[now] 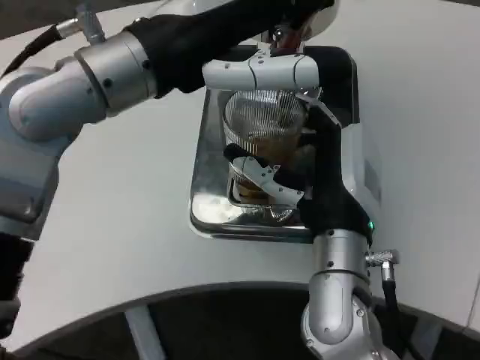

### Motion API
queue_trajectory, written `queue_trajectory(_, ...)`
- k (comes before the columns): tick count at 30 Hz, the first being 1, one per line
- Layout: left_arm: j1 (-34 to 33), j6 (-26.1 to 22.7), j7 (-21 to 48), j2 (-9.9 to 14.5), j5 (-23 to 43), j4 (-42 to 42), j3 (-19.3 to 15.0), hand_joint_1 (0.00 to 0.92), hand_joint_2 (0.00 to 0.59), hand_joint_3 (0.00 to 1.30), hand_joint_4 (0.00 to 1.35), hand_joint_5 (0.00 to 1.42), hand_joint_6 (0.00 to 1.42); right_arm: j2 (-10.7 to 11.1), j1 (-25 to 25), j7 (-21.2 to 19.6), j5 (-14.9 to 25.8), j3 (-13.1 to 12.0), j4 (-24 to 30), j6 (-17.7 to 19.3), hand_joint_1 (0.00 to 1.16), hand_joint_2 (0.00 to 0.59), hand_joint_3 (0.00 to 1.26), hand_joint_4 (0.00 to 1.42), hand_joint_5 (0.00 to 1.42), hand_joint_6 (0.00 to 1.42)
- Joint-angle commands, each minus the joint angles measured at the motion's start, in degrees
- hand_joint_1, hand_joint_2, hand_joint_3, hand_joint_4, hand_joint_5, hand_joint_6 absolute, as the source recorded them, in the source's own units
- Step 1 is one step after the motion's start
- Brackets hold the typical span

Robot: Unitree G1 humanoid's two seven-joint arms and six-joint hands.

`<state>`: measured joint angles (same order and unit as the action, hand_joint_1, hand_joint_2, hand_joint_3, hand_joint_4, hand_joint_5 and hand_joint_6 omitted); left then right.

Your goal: Grasp the cup under the faucet to collect the drink, then remove the cup.

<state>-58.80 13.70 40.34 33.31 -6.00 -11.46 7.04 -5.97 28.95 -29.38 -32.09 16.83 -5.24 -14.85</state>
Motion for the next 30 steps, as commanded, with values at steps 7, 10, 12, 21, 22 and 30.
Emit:
queue_trajectory(7,4.03,3.81,-4.29,-1.58,4.28,1.35,-5.50,0.000,0.086,0.04,0.00,0.07,0.13,-2.54,-2.00,-1.79,0.15,0.25,1.44,1.18,0.78,0.255,0.44,0.52,0.60,0.68)
queue_trajectory(10,4.13,5.24,-5.78,-2.55,5.52,1.36,-7.04,0.000,0.085,0.05,0.00,0.08,0.16,-2.36,-2.22,-1.88,0.09,0.14,1.84,1.32,0.77,0.256,0.44,0.53,0.62,0.71)
queue_trajectory(12,3.69,5.86,-6.87,-3.26,6.44,1.44,-8.19,0.000,0.085,0.05,0.00,0.09,0.16,-2.20,-2.40,-1.87,0.04,0.00,2.23,1.32,0.77,0.256,0.45,0.53,0.62,0.71)
queue_trajectory(21,2.37,6.04,-6.86,-4.28,8.18,3.14,-9.21,0.000,0.083,0.08,0.02,0.12,0.18,-1.71,-2.83,-1.54,-0.19,-0.74,3.86,1.34,0.77,0.256,0.46,0.54,0.64,0.74)
queue_trajectory(22,2.42,5.88,-6.81,-4.26,8.40,3.81,-9.24,0.000,0.083,0.08,0.02,0.12,0.18,-1.70,-2.97,-1.55,-0.18,-0.82,4.06,1.44,0.77,0.256,0.46,0.55,0.64,0.74)
queue_trajectory(30,4.28,4.24,-6.16,-3.32,10.13,8.51,-10.53,0.000,0.082,0.12,0.08,0.16,0.22,-1.56,-4.24,-1.78,-0.16,-1.06,5.90,2.36,0.79,0.260,0.49,0.58,0.68,0.78)
